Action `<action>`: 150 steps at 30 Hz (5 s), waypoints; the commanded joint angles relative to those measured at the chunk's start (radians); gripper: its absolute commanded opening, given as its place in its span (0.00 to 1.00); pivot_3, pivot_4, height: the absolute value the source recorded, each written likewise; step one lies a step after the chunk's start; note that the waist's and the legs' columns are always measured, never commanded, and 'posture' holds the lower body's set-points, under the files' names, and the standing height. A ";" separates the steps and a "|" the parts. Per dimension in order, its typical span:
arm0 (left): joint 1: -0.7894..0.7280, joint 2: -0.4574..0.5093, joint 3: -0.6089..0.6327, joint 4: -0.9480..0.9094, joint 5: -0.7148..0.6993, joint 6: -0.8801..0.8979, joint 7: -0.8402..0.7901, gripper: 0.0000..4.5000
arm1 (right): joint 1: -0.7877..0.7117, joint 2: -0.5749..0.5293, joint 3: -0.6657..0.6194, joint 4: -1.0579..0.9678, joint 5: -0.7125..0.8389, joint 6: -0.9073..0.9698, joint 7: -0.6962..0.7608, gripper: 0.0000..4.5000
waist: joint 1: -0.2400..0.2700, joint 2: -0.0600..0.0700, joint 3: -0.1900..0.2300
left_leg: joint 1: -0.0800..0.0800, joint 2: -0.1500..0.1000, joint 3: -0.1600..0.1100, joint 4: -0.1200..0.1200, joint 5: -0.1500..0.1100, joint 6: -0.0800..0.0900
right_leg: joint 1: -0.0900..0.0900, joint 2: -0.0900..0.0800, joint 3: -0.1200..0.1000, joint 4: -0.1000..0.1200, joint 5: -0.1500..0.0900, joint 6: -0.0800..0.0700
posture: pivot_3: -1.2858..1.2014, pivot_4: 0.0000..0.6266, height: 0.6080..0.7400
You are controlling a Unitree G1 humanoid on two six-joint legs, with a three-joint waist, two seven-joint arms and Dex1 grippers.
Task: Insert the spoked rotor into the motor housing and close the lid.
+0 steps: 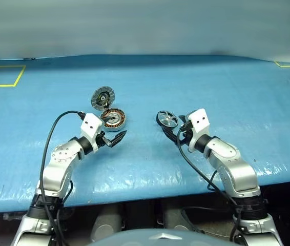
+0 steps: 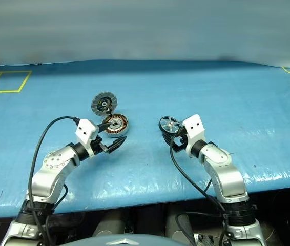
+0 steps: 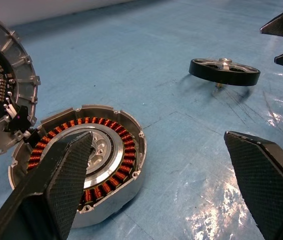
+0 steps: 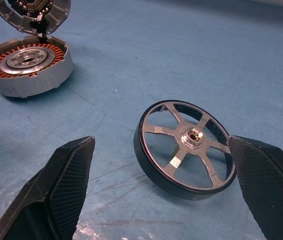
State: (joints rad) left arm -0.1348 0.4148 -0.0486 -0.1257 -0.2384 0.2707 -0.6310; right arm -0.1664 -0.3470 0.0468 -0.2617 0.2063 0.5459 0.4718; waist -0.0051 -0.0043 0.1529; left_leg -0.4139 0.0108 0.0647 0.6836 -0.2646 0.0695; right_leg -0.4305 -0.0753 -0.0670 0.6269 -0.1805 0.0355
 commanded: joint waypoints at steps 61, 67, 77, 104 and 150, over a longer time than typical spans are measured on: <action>-0.879 0.283 -0.421 0.841 0.467 -0.623 -0.737 1.00 | 0.063 0.120 0.180 -0.053 -0.085 -0.171 -0.055 1.00 | -0.006 -0.003 0.002 | -0.001 0.000 0.005 0.002 0.001 -0.001 | -0.001 0.002 0.004 0.000 0.001 0.006 | 0.52 0.24 1.00; -0.955 0.249 -0.442 0.989 0.516 -0.698 -0.771 1.00 | 0.071 0.154 0.165 -0.036 -0.101 -0.208 -0.102 1.00 | -0.005 -0.005 0.004 | -0.002 0.000 0.006 0.003 0.000 0.000 | -0.002 0.002 0.004 0.000 0.001 0.006 | 0.52 0.24 1.00; -1.013 0.195 -0.445 1.115 0.565 -0.760 -0.777 0.74 | 0.078 0.172 0.157 -0.029 -0.119 -0.236 -0.137 1.00 | -0.005 -0.005 0.004 | -0.004 0.000 0.007 0.008 -0.004 0.006 | -0.002 0.001 0.006 0.000 0.001 0.008 | 0.52 0.24 1.00; -1.006 0.129 -0.509 1.263 0.725 -0.858 -0.690 0.66 | 0.096 0.172 0.159 -0.058 -0.125 -0.220 -0.157 1.00 | -0.006 -0.005 0.004 | -0.003 0.000 0.012 0.012 -0.006 0.011 | -0.001 0.001 0.010 0.001 0.003 0.011 | 0.52 0.24 1.00; -0.780 0.144 -0.597 0.751 0.578 -1.091 -0.827 0.46 | 0.272 -0.008 0.100 -0.265 -0.123 -0.080 -0.120 1.00 | 0.001 -0.005 0.001 | 0.000 -0.002 0.019 0.016 -0.010 0.017 | 0.001 -0.002 0.015 0.001 0.003 0.013 | 0.52 0.24 1.00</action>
State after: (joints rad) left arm -0.9327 0.5710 -0.6199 0.6494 0.3551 -0.8311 -1.4374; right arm 0.1038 -0.3497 0.1640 -0.4798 0.0824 0.4676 0.3512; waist -0.0042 -0.0096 0.1541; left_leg -0.4139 0.0091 0.0838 0.6997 -0.2746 0.0865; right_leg -0.4295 -0.0777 -0.0523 0.6274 -0.1771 0.0488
